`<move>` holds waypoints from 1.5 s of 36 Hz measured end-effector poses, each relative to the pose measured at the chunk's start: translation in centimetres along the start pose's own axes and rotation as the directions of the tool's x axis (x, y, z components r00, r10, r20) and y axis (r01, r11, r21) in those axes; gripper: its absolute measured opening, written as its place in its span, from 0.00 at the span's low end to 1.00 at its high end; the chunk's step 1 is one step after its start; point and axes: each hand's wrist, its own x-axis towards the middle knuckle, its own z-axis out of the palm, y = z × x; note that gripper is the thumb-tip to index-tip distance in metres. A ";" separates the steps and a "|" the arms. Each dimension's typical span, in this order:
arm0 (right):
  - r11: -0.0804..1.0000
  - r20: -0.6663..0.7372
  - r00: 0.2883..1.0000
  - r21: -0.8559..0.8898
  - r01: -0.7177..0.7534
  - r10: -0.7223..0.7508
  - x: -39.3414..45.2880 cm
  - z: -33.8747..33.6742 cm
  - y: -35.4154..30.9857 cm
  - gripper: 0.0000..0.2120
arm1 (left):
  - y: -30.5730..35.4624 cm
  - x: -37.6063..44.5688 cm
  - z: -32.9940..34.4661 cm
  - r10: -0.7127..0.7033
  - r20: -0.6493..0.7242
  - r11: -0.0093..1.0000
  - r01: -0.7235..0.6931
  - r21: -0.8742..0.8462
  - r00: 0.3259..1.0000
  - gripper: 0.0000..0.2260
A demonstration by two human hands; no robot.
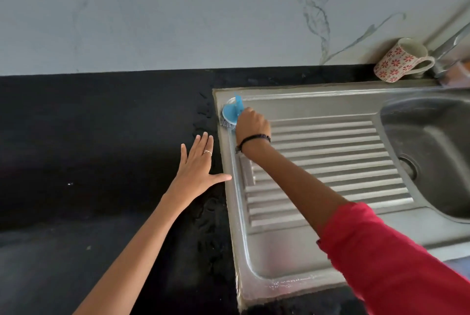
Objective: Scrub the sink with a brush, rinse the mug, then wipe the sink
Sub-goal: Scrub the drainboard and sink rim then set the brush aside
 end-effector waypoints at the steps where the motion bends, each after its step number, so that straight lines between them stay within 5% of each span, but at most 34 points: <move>1: 1.000 -0.004 1.000 -0.004 -0.001 0.001 1.0 -0.2 -0.4 0.13 | -0.1 0.4 -0.1 0.001 -0.001 1.000 -0.001 0.001 1.000 0.45; 7: 0.999 -0.026 0.999 -0.030 -0.022 0.021 3.7 -1.6 -1.1 0.14 | -0.4 2.1 -0.8 0.026 0.039 0.995 -0.030 0.100 0.999 0.41; 17: 0.993 0.014 0.998 -0.094 0.070 -0.069 -3.4 0.6 0.2 0.11 | -0.2 2.6 -1.2 0.010 0.040 0.973 -0.019 0.232 0.999 0.40; 32: 0.997 -0.086 0.993 -0.037 0.074 -0.077 4.0 -0.5 -2.0 0.15 | 0.2 2.6 -1.3 -0.005 0.049 0.968 -0.007 0.250 0.999 0.40; 43: 0.998 0.047 0.997 0.032 0.061 -0.062 -1.2 0.4 3.0 0.14 | 0.7 1.6 -1.2 -0.004 0.028 0.958 -0.004 0.286 1.000 0.37; 45: 0.940 0.156 0.988 0.336 -0.061 0.008 -0.9 0.0 3.1 0.14 | 0.6 1.4 -1.0 -0.005 0.011 0.962 0.002 0.271 1.000 0.37; 48: 0.664 0.277 0.960 0.712 -0.228 0.033 0.2 0.0 2.5 0.11 | 0.7 1.1 -0.7 -0.007 -0.025 0.965 0.014 0.260 1.000 0.36; 52: 0.446 0.404 0.915 0.815 -0.370 0.020 1.2 -0.5 1.7 0.10 | 0.9 0.0 0.2 -0.016 -0.108 0.945 0.050 0.324 0.994 0.32; 54: 0.424 0.405 0.914 0.824 -0.375 0.022 1.7 -0.4 1.2 0.14 | 0.8 -0.5 0.9 0.005 -0.153 0.942 0.046 0.332 0.988 0.31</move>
